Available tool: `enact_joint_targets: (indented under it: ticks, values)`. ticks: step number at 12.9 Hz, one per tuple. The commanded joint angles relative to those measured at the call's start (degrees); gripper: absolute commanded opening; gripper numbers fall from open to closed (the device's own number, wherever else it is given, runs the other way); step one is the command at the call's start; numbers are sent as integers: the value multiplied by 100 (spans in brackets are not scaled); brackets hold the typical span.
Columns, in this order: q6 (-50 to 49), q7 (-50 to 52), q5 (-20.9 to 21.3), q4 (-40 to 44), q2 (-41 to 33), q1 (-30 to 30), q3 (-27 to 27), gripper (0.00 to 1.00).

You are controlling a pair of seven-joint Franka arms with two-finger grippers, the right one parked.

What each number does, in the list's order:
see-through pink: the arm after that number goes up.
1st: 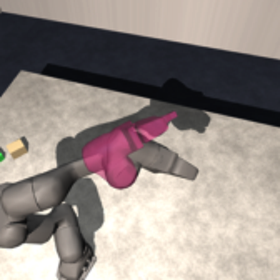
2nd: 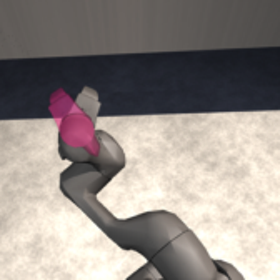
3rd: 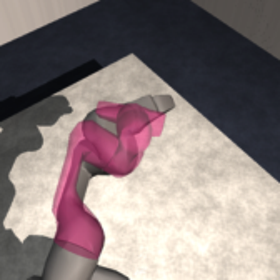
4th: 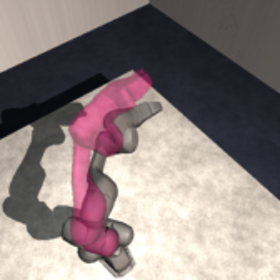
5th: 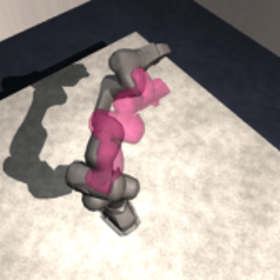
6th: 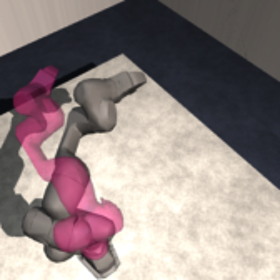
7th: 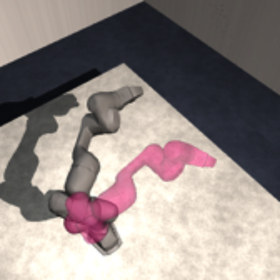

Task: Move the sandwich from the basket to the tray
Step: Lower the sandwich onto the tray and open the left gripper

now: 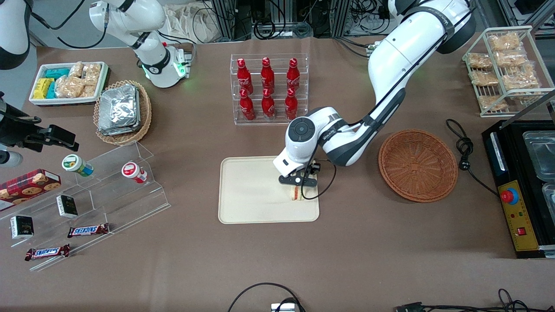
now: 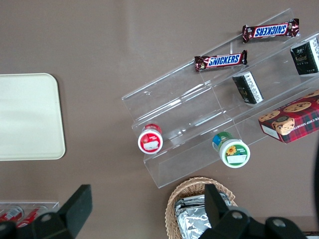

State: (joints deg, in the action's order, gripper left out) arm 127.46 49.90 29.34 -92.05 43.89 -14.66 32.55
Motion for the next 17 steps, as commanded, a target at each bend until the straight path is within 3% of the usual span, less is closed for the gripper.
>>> enact_joint_targets:
  ticks: [1, 2, 7, 9, 10, 17]
  values:
    - [-134, 142, 230, 240, 94, -143, -64, 82]
    - [-134, 299, 257, 249, 85, -143, -73, 86]
    - [-755, 950, 257, 915, -30, -116, -64, 87]
    - [-1283, 1074, 248, 1328, -187, -108, -64, 100]
    - [-1520, 1127, 239, 1522, -310, -81, -64, 100]
    - [-2392, 708, 143, 1761, -1268, 1007, -20, 100]
